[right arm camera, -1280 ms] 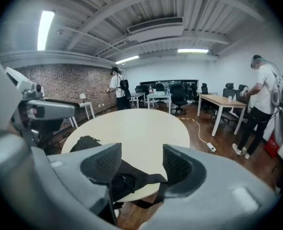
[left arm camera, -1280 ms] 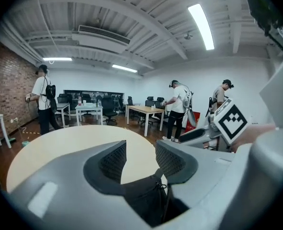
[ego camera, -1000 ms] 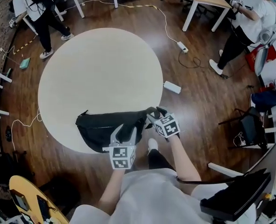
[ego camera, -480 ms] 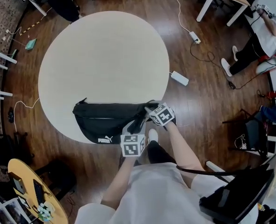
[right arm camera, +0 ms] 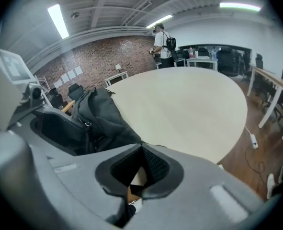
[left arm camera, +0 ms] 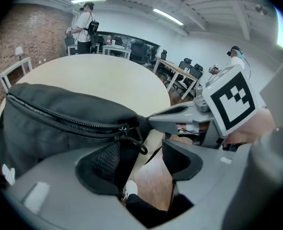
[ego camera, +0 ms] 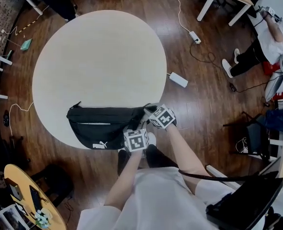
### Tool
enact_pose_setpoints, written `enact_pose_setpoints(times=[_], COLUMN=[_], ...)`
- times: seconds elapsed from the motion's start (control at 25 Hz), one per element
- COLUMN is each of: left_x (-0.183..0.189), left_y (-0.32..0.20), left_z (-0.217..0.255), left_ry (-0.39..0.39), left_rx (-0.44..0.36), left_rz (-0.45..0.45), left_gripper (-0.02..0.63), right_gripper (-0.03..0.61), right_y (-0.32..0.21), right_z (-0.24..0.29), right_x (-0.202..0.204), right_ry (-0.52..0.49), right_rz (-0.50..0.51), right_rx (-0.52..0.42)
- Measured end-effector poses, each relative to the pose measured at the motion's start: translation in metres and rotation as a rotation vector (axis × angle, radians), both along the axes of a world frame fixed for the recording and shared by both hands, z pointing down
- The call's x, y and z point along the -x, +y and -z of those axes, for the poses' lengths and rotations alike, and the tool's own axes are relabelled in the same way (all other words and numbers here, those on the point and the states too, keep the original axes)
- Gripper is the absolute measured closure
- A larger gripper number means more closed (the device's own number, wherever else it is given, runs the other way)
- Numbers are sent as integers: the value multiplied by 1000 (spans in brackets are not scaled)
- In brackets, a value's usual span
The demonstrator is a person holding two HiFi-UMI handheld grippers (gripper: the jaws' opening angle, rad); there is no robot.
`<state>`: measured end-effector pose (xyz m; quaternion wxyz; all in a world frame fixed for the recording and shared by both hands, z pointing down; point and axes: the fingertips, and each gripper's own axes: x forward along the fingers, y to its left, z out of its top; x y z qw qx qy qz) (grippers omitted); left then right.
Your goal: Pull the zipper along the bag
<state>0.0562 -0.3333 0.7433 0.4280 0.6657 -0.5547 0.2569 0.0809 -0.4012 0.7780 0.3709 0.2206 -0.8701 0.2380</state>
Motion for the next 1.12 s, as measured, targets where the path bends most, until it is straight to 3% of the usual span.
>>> enact_pose_setpoints(times=[0.08,0.2,0.24,0.32,0.44,0.76,0.96,1.12], left_x=[9,26,28,28,29,62,85,124], left_y=[-2,-2,-1,3,12,30,39,44], left_z=[-5,-11,-11,-7,8,51,64,70], left_ry=[-23,-56,-53,-18,25,-1,22,44], left_rx=[8,21,21,22,4,-130,-130,-137], left_rz=[63,138,135,90,21,-192,-226,-223], left_gripper=[332,467,532,586,589,591,591,591], right_gripper=[588,588,588,588,588,589,589,589], right_y=[2,4,4,3,1,-1,-2,7], right_z=[0,-1,0,1,1,1,-4,-12], right_x=[0,4,5,5,5,11,12,0], right_ry=[-6,33,48,73,101,149,196,251], right_rz=[26,76,87,95,94,13,7,-66], right_rx=[29,17,7,-6,-15,-21,-10,35])
